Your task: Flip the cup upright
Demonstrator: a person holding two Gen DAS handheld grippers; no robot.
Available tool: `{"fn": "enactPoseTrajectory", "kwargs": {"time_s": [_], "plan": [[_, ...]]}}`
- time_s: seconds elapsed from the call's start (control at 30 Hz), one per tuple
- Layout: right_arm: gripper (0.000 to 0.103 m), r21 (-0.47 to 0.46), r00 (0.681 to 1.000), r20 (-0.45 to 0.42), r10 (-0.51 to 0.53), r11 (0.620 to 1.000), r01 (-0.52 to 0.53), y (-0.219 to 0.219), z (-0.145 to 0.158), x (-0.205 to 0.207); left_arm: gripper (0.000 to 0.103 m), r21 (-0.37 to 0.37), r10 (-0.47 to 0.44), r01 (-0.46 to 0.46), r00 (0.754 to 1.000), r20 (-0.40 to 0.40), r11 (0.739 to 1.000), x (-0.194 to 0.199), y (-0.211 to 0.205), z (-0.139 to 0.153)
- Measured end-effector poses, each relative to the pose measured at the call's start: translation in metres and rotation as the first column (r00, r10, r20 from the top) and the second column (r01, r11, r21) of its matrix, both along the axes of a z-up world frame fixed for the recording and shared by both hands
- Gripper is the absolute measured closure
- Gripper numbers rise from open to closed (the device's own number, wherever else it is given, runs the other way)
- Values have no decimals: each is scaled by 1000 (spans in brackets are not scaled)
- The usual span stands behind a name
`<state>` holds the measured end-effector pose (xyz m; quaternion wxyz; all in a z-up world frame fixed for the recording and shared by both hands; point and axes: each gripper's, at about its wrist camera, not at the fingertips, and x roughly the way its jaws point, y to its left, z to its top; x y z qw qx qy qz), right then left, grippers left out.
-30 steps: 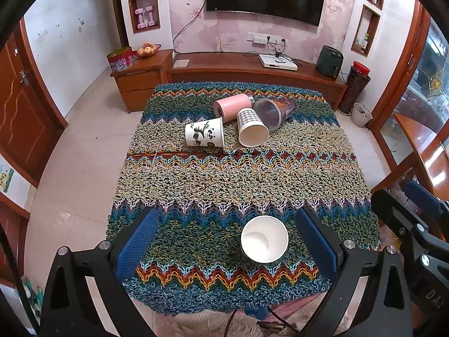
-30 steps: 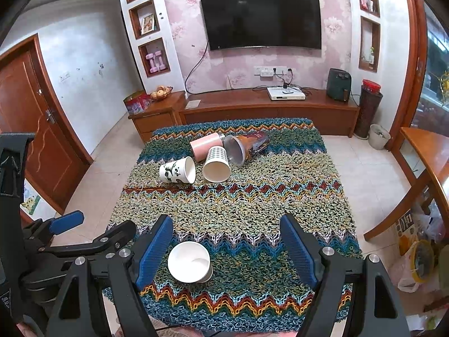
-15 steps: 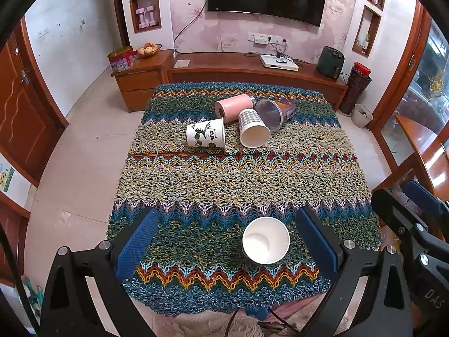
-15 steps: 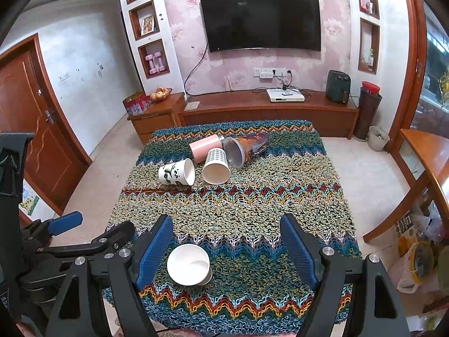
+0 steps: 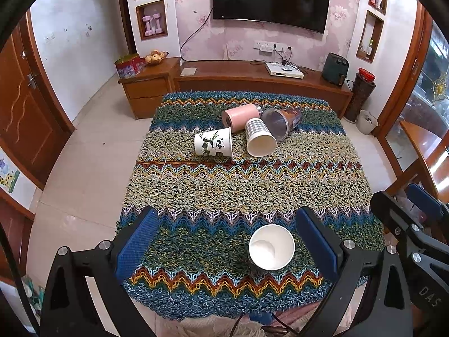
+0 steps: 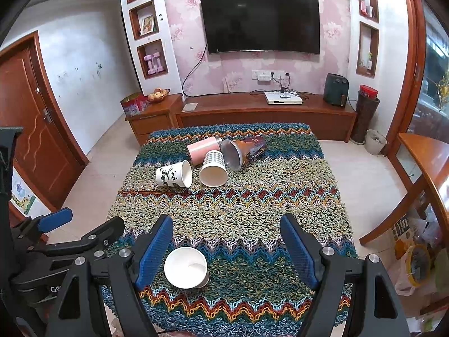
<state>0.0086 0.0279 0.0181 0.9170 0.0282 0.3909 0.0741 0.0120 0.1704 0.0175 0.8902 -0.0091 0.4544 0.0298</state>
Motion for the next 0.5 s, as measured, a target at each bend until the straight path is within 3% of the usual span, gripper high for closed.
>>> {"fn": "enactPoseTrajectory", "kwargs": {"time_s": [0.5], "plan": [[24, -7, 1000, 6, -7, 1000, 7, 0, 0, 1, 4, 1, 5, -5, 1000, 6, 1000, 1, 1, 1]]}}
